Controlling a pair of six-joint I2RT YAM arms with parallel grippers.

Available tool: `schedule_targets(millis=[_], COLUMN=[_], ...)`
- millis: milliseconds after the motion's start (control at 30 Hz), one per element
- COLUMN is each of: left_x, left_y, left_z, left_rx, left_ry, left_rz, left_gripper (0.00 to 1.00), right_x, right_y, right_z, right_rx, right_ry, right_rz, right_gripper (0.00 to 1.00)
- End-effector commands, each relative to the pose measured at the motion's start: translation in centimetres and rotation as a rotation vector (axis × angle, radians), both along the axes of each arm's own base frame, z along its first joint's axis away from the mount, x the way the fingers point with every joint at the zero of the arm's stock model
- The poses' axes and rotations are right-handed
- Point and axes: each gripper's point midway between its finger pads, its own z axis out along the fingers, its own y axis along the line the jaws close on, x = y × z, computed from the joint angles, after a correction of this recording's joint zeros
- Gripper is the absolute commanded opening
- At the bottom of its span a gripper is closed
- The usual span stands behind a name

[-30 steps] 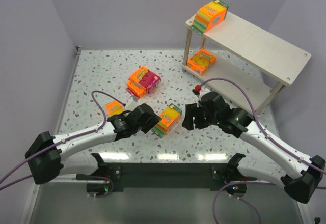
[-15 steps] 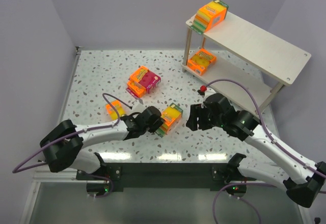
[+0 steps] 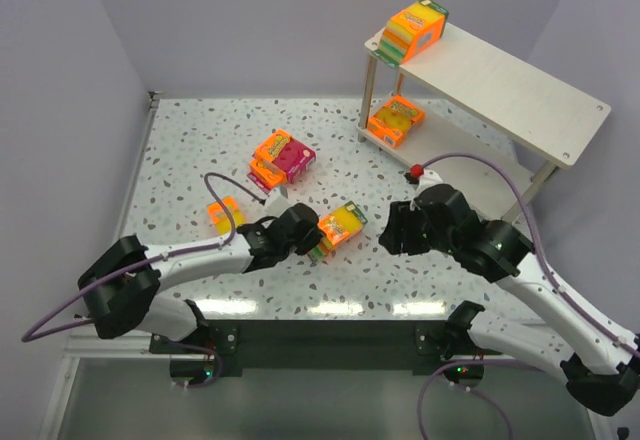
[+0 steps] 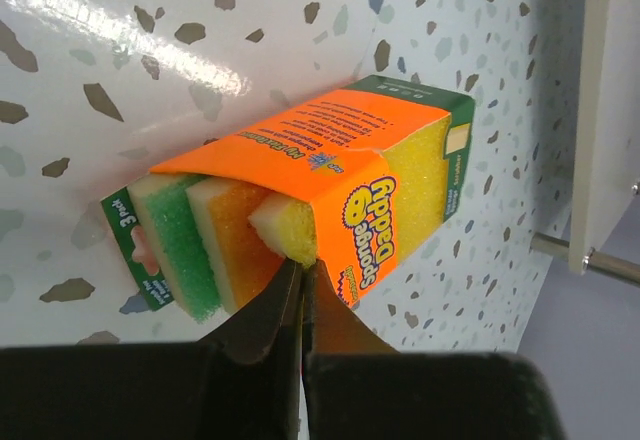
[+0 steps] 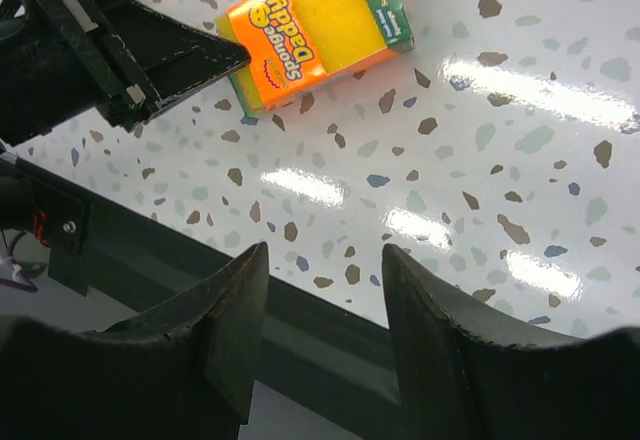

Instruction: Place and organize the cleaning sponges onto the shelf

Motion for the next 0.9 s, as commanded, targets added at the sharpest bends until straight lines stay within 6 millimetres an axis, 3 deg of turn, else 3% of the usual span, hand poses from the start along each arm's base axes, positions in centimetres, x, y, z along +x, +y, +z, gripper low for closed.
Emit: schedule_targets(millis=[0, 100, 133, 200, 233, 467, 500, 533, 567, 600, 633, 667, 700, 733, 800, 833, 867], left_x=[1.2, 1.6, 1.7, 1.7, 1.9, 4.1, 5.5, 5.6, 6.3, 7.7, 8.1, 8.4, 10.0, 10.0, 11.9, 11.9, 12.2], left_y=[-0.1, -0.7, -1.2, -1.7, -2.0, -3.5, -4.4, -5.4, -6.0, -7.8, -8.3, -9.3, -11.1, -11.7, -13.7, -14.0, -14.6], left_z=[5.8, 11.3, 14.5, 17.8, 20.7, 33.0, 32.7, 35.5, 36.8, 35.7, 38.5, 39.4, 37.7, 40.3, 40.0, 42.2, 42.4], left_rx=[0.013, -0.065, -0.115, -0.166, -0.214, -0.391, -0.371, -0.42, -0.442, -0.429, -0.47, -0.489, -0.467, -0.514, -0.54, -0.584, -0.605], left_ry=[-0.129, -0.209, -0.254, -0.301, -0.339, -0.566, -0.571, -0.608, -0.637, -0.618, -0.659, -0.678, -0.654, -0.689, -0.695, -0.727, -0.728], left_rz=[-0.032, -0.048, -0.063, -0.083, -0.086, -0.114, -0.124, -0.167, -0.179, -0.202, -0.208, -0.232, -0.243, -0.265, -0.267, -0.272, -0.273], left_gripper=[0.0, 0.0, 0.0, 0.0, 0.0, 0.0, 0.0, 0.0, 0.0, 0.0, 0.0, 0.0, 0.0, 0.0, 0.0, 0.0, 0.0], right_x=[0.3, 0.0, -0.4, -0.8, -1.2, -3.1, -3.3, -3.5, -3.6, -3.7, -3.8, -3.8, -3.8, -3.7, -3.7, -3.6, -3.6], right_y=[-2.2, -4.1, -5.1, -6.0, -7.3, -12.1, -12.3, -12.5, -12.5, -12.6, -12.6, -12.6, -12.6, -12.7, -12.9, -12.9, -12.9], right_z=[3.7, 4.8, 4.9, 5.7, 5.7, 7.1, 7.2, 7.0, 6.9, 6.8, 6.8, 6.9, 6.9, 7.0, 7.0, 7.1, 7.0], right_rx=[0.023, 0.0, -0.014, -0.007, -0.029, -0.014, -0.01, -0.016, -0.015, -0.017, -0.017, -0.009, -0.007, -0.004, -0.005, 0.001, 0.001], right_ry=[-0.085, -0.107, -0.107, -0.116, -0.124, -0.164, -0.161, -0.159, -0.153, -0.149, -0.147, -0.15, -0.153, -0.158, -0.166, -0.168, -0.169], right_rz=[-0.108, -0.173, -0.195, -0.235, -0.27, -0.447, -0.452, -0.451, -0.453, -0.453, -0.455, -0.457, -0.459, -0.464, -0.475, -0.479, -0.483], right_gripper=[0.52, 0.5, 0.49, 0.47, 0.46, 0.36, 0.36, 0.36, 0.35, 0.35, 0.35, 0.35, 0.35, 0.35, 0.35, 0.35, 0.35])
